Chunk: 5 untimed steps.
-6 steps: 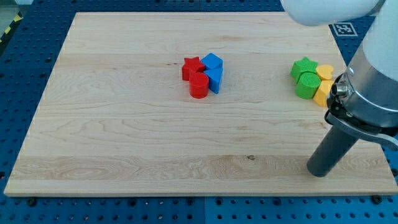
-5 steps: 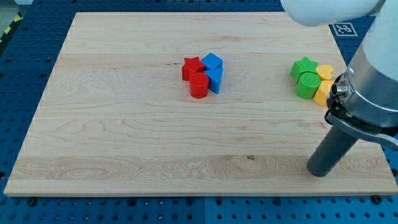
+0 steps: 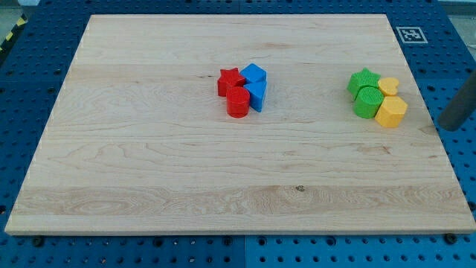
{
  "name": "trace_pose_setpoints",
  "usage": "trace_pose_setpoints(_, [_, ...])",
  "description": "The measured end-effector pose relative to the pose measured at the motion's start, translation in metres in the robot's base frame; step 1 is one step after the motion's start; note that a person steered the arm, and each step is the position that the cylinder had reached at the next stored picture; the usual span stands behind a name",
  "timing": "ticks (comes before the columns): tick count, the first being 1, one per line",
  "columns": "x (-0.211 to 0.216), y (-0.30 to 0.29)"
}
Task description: Move your arm towards the yellow heart
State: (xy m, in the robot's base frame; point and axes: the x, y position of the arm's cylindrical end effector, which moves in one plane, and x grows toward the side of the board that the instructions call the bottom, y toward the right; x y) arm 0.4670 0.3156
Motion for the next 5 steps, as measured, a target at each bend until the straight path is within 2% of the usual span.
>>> trace_pose_setpoints(2, [-0.048,-0.020])
trace_pose_setpoints(3, [-0.049,-0.021])
trace_pose_setpoints(5, [-0.057,-0.084])
